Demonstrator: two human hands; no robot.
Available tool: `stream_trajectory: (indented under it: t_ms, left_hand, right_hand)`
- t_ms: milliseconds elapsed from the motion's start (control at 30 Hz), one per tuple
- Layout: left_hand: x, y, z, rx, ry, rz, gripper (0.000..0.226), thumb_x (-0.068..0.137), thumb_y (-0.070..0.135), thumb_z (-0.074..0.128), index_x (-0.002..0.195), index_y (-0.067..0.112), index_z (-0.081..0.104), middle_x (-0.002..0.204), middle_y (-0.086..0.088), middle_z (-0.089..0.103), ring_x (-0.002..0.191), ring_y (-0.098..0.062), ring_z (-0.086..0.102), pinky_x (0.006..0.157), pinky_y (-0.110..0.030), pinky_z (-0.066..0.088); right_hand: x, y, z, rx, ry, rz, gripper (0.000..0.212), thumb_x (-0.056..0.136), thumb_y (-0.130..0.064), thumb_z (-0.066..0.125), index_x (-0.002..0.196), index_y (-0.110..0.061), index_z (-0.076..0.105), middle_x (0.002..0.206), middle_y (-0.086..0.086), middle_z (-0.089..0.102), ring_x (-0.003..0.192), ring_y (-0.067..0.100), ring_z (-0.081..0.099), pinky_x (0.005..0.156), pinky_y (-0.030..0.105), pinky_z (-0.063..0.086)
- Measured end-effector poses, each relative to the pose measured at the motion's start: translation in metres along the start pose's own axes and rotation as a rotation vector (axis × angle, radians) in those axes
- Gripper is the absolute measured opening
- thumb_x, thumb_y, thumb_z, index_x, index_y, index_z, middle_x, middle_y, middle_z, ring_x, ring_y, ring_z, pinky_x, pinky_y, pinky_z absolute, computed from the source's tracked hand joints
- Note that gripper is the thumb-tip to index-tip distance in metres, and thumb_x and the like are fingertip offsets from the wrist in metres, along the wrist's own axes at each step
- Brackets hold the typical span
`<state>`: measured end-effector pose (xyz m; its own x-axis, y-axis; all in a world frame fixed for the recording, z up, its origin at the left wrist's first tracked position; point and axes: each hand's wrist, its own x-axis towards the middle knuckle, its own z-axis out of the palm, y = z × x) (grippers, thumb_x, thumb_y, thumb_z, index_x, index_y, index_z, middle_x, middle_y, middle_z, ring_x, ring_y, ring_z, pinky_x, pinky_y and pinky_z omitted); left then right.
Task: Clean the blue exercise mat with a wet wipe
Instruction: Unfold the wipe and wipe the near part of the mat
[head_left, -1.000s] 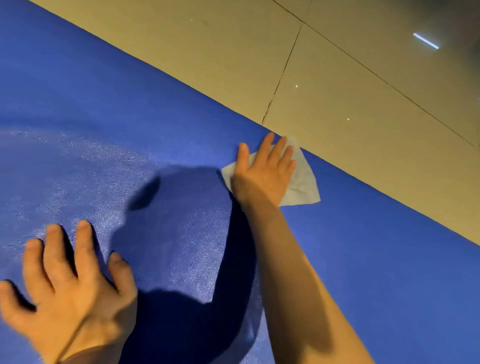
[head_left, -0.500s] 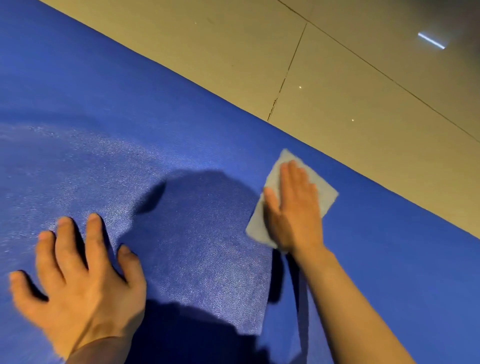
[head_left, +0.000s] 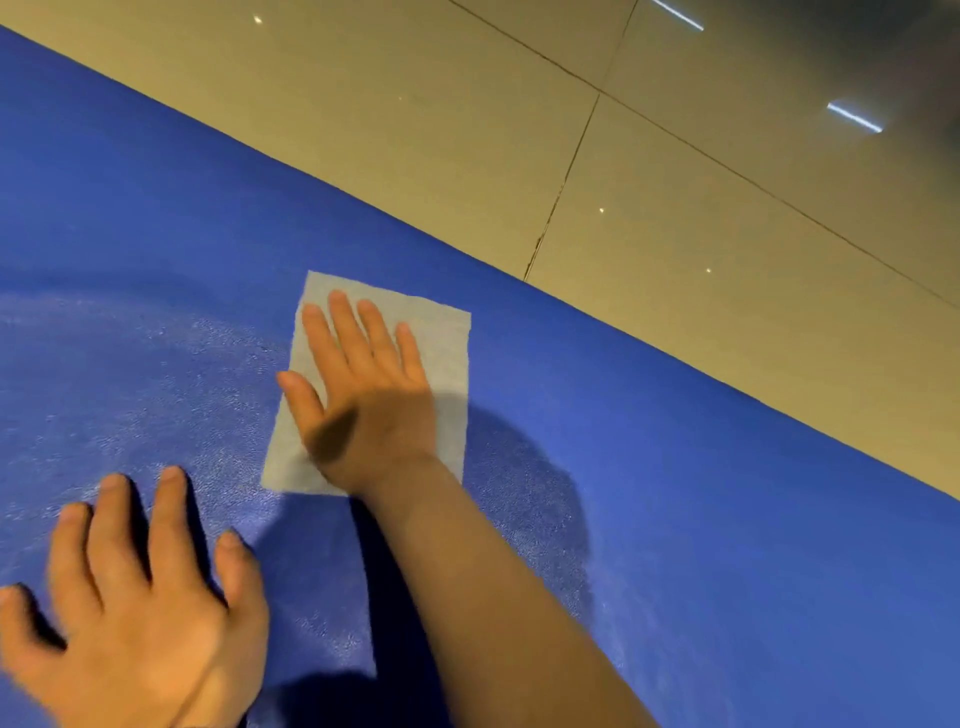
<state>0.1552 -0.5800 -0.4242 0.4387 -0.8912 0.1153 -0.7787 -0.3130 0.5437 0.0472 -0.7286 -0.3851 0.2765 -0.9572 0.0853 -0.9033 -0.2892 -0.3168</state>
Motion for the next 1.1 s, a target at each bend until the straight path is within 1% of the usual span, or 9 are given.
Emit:
stream_trajectory:
  t_ms: [33, 167, 300, 400, 533, 633, 833, 1000, 1100]
  left_hand:
    - [0.001, 0.001, -0.001, -0.004, -0.002, -0.007, 0.06, 0.095, 0.029, 0.036, 0.147, -0.002, 0.033, 0.154, -0.028, 0.026, 0.14, -0.053, 0.027, 0.111, -0.072, 0.023]
    - [0.001, 0.015, -0.013, 0.082, 0.077, 0.068, 0.054, 0.1, 0.033, 0.034, 0.147, 0.009, 0.036, 0.154, -0.021, 0.025, 0.131, -0.052, 0.037, 0.103, -0.072, 0.032]
    - [0.0, 0.01, -0.011, 0.069, 0.11, 0.092, 0.051, 0.1, 0.035, 0.033, 0.146, 0.013, 0.037, 0.155, -0.019, 0.026, 0.131, -0.052, 0.038, 0.101, -0.073, 0.033]
    - [-0.003, 0.009, -0.008, 0.104, 0.135, 0.095, 0.049, 0.1, 0.034, 0.034, 0.146, 0.017, 0.038, 0.155, -0.017, 0.026, 0.131, -0.051, 0.04, 0.098, -0.072, 0.037]
    - [-0.003, 0.011, -0.008, 0.117, 0.148, 0.027, 0.048, 0.101, 0.037, 0.034, 0.146, 0.021, 0.038, 0.155, -0.017, 0.029, 0.135, -0.048, 0.038, 0.1, -0.072, 0.034]
    - [-0.004, 0.01, -0.006, 0.141, 0.133, 0.036, 0.049, 0.101, 0.035, 0.034, 0.144, 0.013, 0.042, 0.152, -0.024, 0.034, 0.138, -0.046, 0.033, 0.102, -0.073, 0.031]
    - [-0.004, 0.021, -0.013, 0.153, 0.107, -0.042, 0.053, 0.1, 0.037, 0.03, 0.144, 0.012, 0.043, 0.154, -0.019, 0.035, 0.144, -0.036, 0.025, 0.103, -0.073, 0.025]
    - [-0.004, 0.018, -0.015, 0.183, 0.101, -0.02, 0.054, 0.101, 0.036, 0.032, 0.146, 0.008, 0.042, 0.153, -0.022, 0.034, 0.145, -0.038, 0.024, 0.11, -0.069, 0.017]
    - [-0.002, 0.022, -0.017, 0.151, 0.048, -0.051, 0.058, 0.098, 0.038, 0.03, 0.147, 0.009, 0.039, 0.155, -0.019, 0.03, 0.146, -0.037, 0.019, 0.11, -0.071, 0.014]
  right_hand:
    - [-0.003, 0.023, -0.007, 0.012, 0.033, 0.037, 0.058, 0.096, -0.05, 0.034, 0.144, -0.021, 0.049, 0.155, 0.006, 0.039, 0.145, 0.024, 0.032, 0.12, 0.044, 0.014]
    - [-0.037, 0.146, -0.065, -0.083, -0.096, 0.42, 0.061, 0.102, -0.052, 0.028, 0.156, -0.032, 0.01, 0.165, -0.004, -0.001, 0.151, 0.015, -0.004, 0.121, 0.037, -0.004]
    - [-0.118, 0.242, -0.117, -0.207, -0.001, 0.881, 0.067, 0.1, -0.056, 0.018, 0.155, -0.019, 0.02, 0.162, 0.009, 0.017, 0.148, 0.027, 0.014, 0.119, 0.048, 0.013]
    - [-0.165, 0.258, -0.125, -0.225, 0.027, 1.211, 0.08, 0.092, -0.062, 0.003, 0.154, -0.014, 0.021, 0.159, 0.014, 0.018, 0.146, 0.029, 0.015, 0.117, 0.052, 0.014]
    - [-0.133, 0.214, -0.106, -0.156, 0.083, 1.418, 0.066, 0.103, -0.051, 0.014, 0.157, -0.014, 0.005, 0.164, 0.011, 0.003, 0.15, 0.027, 0.004, 0.119, 0.051, 0.004]
    - [-0.09, 0.16, -0.082, -0.17, 0.05, 1.231, 0.065, 0.105, -0.048, 0.017, 0.157, -0.012, 0.001, 0.164, 0.013, 0.0, 0.15, 0.028, 0.001, 0.119, 0.05, 0.004]
    - [-0.019, 0.035, -0.026, -0.179, -0.226, 0.55, 0.063, 0.104, -0.051, 0.014, 0.155, -0.025, -0.012, 0.162, 0.003, -0.02, 0.149, 0.025, -0.019, 0.117, 0.049, -0.015]
    - [-0.026, -0.01, -0.013, -0.077, -0.297, 0.09, 0.059, 0.105, -0.047, 0.025, 0.157, -0.03, 0.003, 0.165, -0.001, -0.01, 0.15, 0.022, -0.016, 0.116, 0.047, -0.02]
    - [-0.062, -0.009, -0.013, -0.021, -0.224, -0.085, 0.055, 0.102, -0.046, 0.033, 0.154, -0.027, 0.028, 0.164, 0.001, 0.016, 0.151, 0.023, 0.006, 0.12, 0.046, -0.008]
